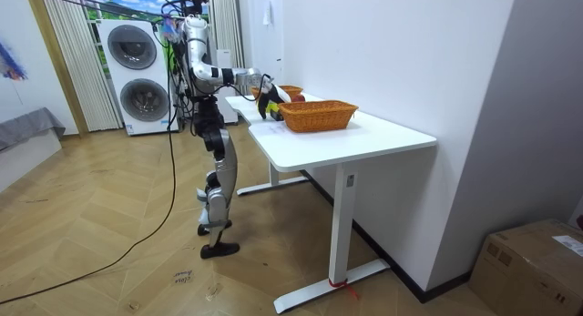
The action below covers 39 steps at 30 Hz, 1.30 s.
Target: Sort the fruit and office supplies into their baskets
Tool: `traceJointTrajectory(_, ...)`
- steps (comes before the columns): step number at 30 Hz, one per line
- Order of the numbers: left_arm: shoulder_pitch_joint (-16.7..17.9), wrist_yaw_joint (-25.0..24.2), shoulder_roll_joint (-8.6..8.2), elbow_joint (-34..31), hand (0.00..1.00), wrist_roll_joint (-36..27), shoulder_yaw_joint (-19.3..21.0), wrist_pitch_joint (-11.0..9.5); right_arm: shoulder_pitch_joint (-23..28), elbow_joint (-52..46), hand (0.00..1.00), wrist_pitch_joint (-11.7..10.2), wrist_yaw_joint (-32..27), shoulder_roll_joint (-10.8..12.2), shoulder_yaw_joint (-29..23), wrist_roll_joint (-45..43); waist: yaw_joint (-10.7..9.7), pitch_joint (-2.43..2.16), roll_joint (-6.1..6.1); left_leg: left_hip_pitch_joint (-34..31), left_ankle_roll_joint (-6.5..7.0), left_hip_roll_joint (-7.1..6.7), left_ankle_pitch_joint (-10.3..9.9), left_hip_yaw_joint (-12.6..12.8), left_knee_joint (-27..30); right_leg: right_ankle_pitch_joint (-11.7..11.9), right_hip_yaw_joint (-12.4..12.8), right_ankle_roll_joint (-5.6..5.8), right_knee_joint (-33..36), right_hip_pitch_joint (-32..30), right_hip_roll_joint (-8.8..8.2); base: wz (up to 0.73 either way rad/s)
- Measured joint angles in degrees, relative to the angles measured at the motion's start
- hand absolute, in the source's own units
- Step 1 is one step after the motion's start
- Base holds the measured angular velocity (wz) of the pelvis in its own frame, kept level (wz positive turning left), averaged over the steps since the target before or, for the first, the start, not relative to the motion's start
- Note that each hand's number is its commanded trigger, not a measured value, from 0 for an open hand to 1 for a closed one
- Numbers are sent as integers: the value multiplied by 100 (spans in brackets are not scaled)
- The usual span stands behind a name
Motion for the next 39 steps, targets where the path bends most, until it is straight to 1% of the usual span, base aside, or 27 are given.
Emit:
traceJointTrajectory(2, -13, -2, -1, 0, 0, 1, 3, 80, -16, 75, 0, -4, -14, 0, 0, 20, 8, 0, -6, 6, 0, -2, 0, -34, 10, 1, -19, 0, -2, 27, -2, 5)
traceJointTrajectory(7, -60, -2, 0, 7, 0, 0, 4, 90, -74, 268, 0, 1, -74, 0, -3, 37, 16, 3, -43, 19, 1, -7, -1, -104, 20, 2, -98, -2, -3, 63, -11, 8)
traceJointTrajectory(12, -54, -4, 0, -60, 0, 5, 11, 193, -51, 264, 1, 119, -120, 1, -3, -5, 25, 0, -45, -19, 1, -12, -2, -162, 75, 3, -140, -4, -9, 62, -16, 5)
traceJointTrajectory(13, -54, -5, -1, -60, 0, 4, 11, 200, -51, 265, 43, 120, -119, 1, -3, -17, 30, -1, -44, -20, 1, -12, -2, -162, 76, 3, -139, -4, -9, 62, -15, 0)
traceJointTrajectory(14, -56, -6, -5, -64, 0, 6, 17, 213, -53, 270, 59, 123, -119, 7, -3, -53, 33, -1, -43, -25, 1, -12, -3, -162, 87, 3, -140, -4, -11, 63, -13, 0)
traceJointTrajectory(15, -55, -6, -6, -70, 0, 7, 19, 220, -54, 269, 86, 124, -119, 12, -3, -90, 33, -1, -43, -26, 1, -12, -3, -162, 89, 3, -140, -4, -11, 62, -13, 0)
traceJointTrajectory(16, -58, -7, -6, -81, 0, 7, 19, 239, -53, 269, 100, 145, -118, 23, -3, -141, 33, -2, -43, -26, 0, -12, -3, -163, 90, 3, -141, -5, -10, 62, -13, 0)
traceJointTrajectory(18, -71, -6, -6, -91, 0, 7, 19, 282, -58, 270, 100, 176, -144, 41, -3, -184, 33, -6, -35, -26, 1, -12, -3, -164, 92, 3, -144, -5, -6, 62, -14, 0)
traceJointTrajectory(20, -85, -6, -11, -90, 0, 7, 24, 303, -125, 380, 100, 177, -362, 43, -9, -221, 35, -22, -18, -26, 2, -17, -4, -182, 95, 4, -150, -4, -4, 64, -17, 2)
traceJointTrajectory(21, -97, -6, -14, -90, 0, 7, 23, 305, -192, 460, 100, 212, -439, 42, -30, -231, 37, -32, -6, -27, 3, -20, -4, -201, 96, 5, -166, -3, -2, 70, -17, 6)
traceJointTrajectory(23, -110, 3, -17, -87, 0, 7, 21, 311, -238, 509, 100, 217, -529, 42, -26, -332, 44, -37, -1, -35, 3, -23, -4, -223, 95, 5, -201, -3, -2, 74, -20, 7)
traceJointTrajectory(26, -110, 16, -88, -87, 0, 10, 23, 387, -378, 671, 100, 239, -643, 44, -20, -460, 64, -57, 21, -34, 3, -28, -4, -221, 94, 7, -219, -1, -3, 80, -24, 4)
traceJointTrajectory(28, -110, 15, -108, -85, 0, 8, 19, 426, -388, 697, 100, 241, -725, 51, -22, -465, 65, -60, 22, -30, 3, -29, -3, -224, 91, 8, -236, 0, -4, 89, -27, 2)
traceJointTrajectory(31, -113, 12, -98, -94, 0, 2, 12, 426, -391, 729, 100, 279, -866, 149, 1, -649, 58, -63, 27, -30, 3, -30, -3, -237, 86, 8, -285, 0, -9, 126, -31, 2)
traceJointTrajectory(33, -112, 10, -86, -93, 0, 3, 13, 426, -370, 716, 100, 355, -829, 166, -14, -572, 51, -63, 27, -31, 3, -29, -3, -244, 81, 8, -298, 0, -9, 130, -29, 0)
traceJointTrajectory(37, -121, 6, -87, -93, 0, 10, 10, 416, -334, 707, 100, 375, -801, 200, -41, -529, 23, -63, 27, -30, 3, -31, -4, -237, 84, 9, -294, 1, -8, 129, -29, 0)
traceJointTrajectory(39, -122, 6, -85, -93, 0, 9, 12, 417, -324, 714, 100, 432, -786, 213, -46, -515, 31, -63, 27, -30, 3, -32, -4, -233, 93, 12, -291, 4, -1, 129, -30, 0)
